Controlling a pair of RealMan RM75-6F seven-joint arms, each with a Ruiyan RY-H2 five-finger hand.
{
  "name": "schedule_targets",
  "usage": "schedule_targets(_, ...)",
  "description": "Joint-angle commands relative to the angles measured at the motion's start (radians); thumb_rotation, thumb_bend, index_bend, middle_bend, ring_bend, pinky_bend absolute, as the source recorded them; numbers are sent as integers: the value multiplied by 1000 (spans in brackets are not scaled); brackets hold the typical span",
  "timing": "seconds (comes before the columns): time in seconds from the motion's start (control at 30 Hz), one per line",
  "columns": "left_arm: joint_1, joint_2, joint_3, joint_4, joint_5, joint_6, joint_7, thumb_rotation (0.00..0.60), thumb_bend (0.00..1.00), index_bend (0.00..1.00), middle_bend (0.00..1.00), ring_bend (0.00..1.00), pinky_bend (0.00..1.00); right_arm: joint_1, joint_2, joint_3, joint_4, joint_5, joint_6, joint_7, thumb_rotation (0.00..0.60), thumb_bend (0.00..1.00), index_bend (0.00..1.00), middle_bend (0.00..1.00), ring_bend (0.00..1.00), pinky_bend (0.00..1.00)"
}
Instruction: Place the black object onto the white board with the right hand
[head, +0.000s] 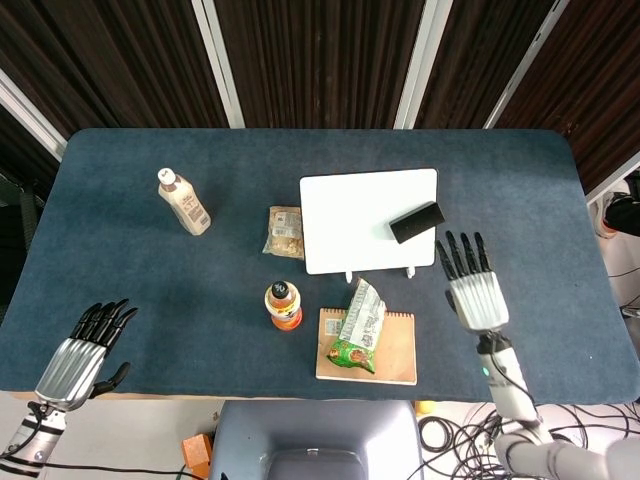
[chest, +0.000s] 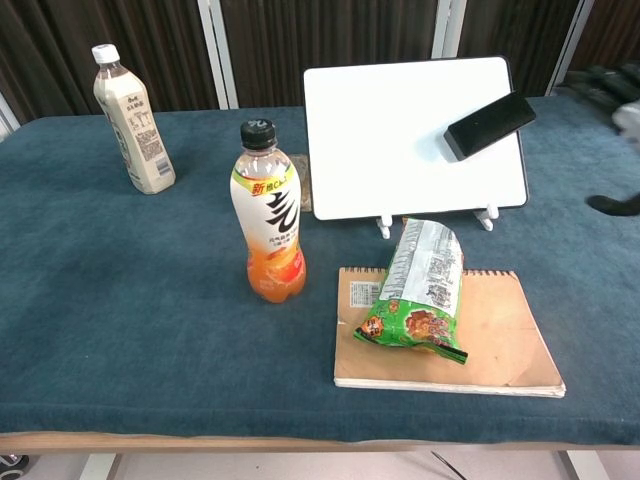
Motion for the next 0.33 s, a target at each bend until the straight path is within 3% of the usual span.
schedule_targets(0.03,4,-1,1,7,12,14,-8,600,340,0,0,0,64,-321,274,-158,-271,-5,229,203,600,133,0,0,0,0)
schedule_targets(0.17,8,-8,5,11,25,20,3,600,340,0,0,0,63,-347,325,-178,-278,-17,191,247,600,133,0,0,0,0)
schedule_targets(0.33,12,-13,5,11,22,21,23,600,340,0,0,0,63,-344,348,-155,-312,-10,138,261,600,134,0,0,0,0)
